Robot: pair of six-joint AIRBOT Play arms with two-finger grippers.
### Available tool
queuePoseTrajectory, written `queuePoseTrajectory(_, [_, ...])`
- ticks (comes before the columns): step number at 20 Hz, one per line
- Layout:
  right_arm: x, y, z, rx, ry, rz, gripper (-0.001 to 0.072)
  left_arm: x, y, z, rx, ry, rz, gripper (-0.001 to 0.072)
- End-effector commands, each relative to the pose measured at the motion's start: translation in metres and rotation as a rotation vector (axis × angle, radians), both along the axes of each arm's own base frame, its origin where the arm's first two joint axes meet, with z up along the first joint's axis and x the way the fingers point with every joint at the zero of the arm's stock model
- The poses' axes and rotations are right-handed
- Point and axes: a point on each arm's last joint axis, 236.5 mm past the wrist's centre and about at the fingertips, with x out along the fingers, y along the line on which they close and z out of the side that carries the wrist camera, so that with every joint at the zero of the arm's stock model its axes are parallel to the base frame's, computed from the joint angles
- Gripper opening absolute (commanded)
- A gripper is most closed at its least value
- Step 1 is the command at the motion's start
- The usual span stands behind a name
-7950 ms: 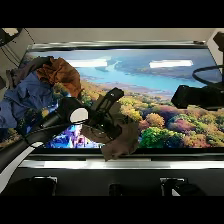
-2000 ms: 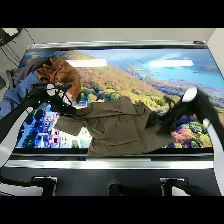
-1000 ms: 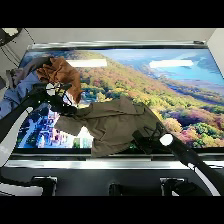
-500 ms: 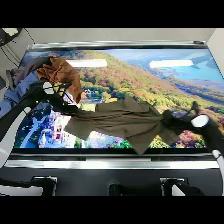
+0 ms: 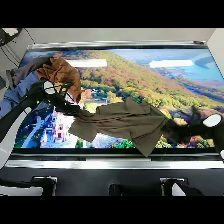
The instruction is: Fold the shirts.
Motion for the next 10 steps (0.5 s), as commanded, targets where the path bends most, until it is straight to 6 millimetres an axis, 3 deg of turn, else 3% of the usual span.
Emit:
queuePoseTrajectory(1, [-0.077, 0.041, -0.028, 0.166, 0.201, 0.129, 0.0566, 0.001, -0.001, 0.0, -0.004, -0.005, 0.003, 0.003])
queuePoseTrajectory(5, [-0.067, 0.07, -0.046, 0.291, 0.139, -0.021, 0.0556, 0.001, -0.001, 0.0, -0.004, -0.005, 0.003, 0.003])
queuePoseTrajectory(10, [-0.05, 0.062, -0.059, 0.263, 0.102, -0.111, 0.0528, 0.001, -0.001, 0.001, -0.004, -0.005, 0.003, 0.003])
